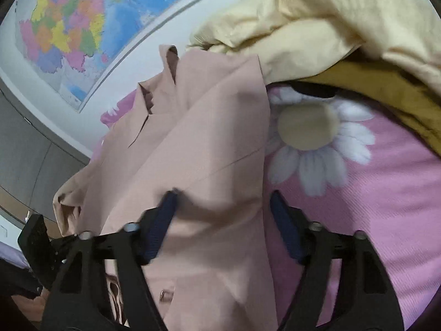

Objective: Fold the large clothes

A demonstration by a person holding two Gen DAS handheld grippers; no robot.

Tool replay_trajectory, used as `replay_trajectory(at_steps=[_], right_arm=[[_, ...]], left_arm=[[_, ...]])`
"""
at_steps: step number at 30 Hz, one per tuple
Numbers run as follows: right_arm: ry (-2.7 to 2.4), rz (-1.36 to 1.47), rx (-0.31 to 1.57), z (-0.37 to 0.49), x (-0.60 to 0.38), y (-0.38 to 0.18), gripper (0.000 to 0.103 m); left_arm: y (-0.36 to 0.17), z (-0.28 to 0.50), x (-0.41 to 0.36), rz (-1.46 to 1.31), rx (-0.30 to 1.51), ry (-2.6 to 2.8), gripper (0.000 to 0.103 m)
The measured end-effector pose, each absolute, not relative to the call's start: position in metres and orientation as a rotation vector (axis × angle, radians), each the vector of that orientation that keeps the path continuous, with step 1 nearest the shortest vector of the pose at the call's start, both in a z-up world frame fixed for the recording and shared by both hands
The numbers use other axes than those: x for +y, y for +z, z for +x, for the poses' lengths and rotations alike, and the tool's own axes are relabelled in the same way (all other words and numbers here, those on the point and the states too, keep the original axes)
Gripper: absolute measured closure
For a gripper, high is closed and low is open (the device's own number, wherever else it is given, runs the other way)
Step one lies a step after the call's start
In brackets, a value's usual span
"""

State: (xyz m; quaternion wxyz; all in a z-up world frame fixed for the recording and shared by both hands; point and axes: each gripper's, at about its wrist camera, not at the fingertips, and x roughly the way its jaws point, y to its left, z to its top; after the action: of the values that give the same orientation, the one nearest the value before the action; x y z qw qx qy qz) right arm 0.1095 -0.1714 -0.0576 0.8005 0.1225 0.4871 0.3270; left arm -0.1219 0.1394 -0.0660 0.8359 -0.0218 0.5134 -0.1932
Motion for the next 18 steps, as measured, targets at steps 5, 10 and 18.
replay_trajectory(at_steps=[5, 10, 18], right_arm=[[0.774, 0.372, 0.982, 0.105, -0.194, -0.042, 0.098], [0.726, 0.435, 0.869, 0.097, -0.233, -0.019, 0.101], [0.577, 0.364, 0.966, 0.098, -0.249, -0.060, 0.100]], left_arm=[[-0.046, -0.099, 0.139, 0.090, 1.018, -0.334, 0.100], [0.027, -0.083, 0.149, 0.234, 0.758, -0.214, 0.096], [-0.013, -0.100, 0.155, 0.353, 0.787, -0.243, 0.030]])
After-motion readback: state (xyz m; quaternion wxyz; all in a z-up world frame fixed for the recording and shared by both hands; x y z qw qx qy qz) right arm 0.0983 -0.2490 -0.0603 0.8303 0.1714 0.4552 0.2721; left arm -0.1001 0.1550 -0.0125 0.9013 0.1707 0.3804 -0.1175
